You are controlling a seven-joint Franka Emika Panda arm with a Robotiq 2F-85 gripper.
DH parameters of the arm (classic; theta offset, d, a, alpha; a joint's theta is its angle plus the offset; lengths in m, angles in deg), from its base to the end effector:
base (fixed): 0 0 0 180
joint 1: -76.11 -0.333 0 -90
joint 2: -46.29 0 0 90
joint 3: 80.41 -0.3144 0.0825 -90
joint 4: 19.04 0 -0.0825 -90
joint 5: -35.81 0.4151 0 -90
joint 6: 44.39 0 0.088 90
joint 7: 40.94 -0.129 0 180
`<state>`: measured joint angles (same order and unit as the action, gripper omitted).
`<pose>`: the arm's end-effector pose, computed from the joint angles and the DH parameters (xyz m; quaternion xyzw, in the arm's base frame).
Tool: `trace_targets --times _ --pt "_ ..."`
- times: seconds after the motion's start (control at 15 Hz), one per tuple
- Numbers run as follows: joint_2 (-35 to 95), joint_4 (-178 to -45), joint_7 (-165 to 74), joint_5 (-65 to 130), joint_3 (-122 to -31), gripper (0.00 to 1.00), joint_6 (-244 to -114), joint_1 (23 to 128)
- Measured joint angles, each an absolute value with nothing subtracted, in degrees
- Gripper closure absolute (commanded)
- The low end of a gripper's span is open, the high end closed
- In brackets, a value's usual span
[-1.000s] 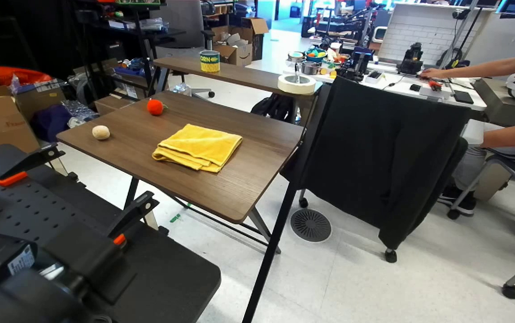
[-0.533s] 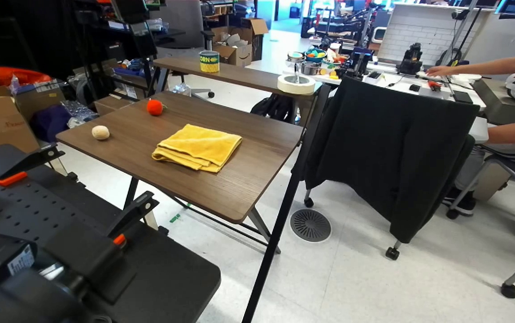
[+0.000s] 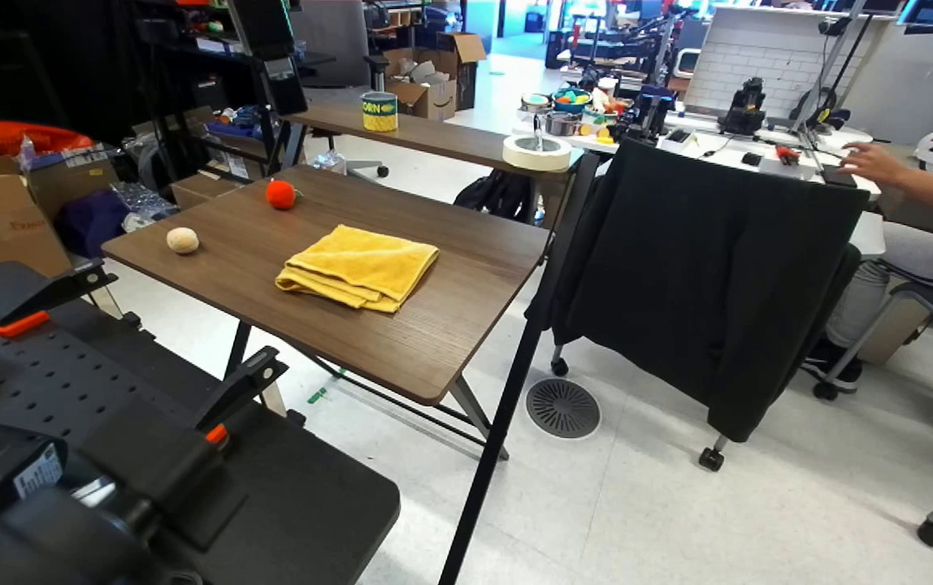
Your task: Use the towel to clean the table, then move the brown plushy to the right and clean the table
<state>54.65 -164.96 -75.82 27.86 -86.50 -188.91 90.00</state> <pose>0.4752 -0.0668 0.2876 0.9468 -0.3121 0.0700 0.0359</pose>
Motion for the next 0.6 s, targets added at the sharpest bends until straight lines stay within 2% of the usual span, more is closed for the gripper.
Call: trace_targets --times 0.27,0.6 --pt "48.5 -160.2 -80.1 25.1 -83.9 0.00 -188.1 89.7" --pt "31.3 -148.9 -81.8 25.2 -77.9 0.00 -188.1 87.2"
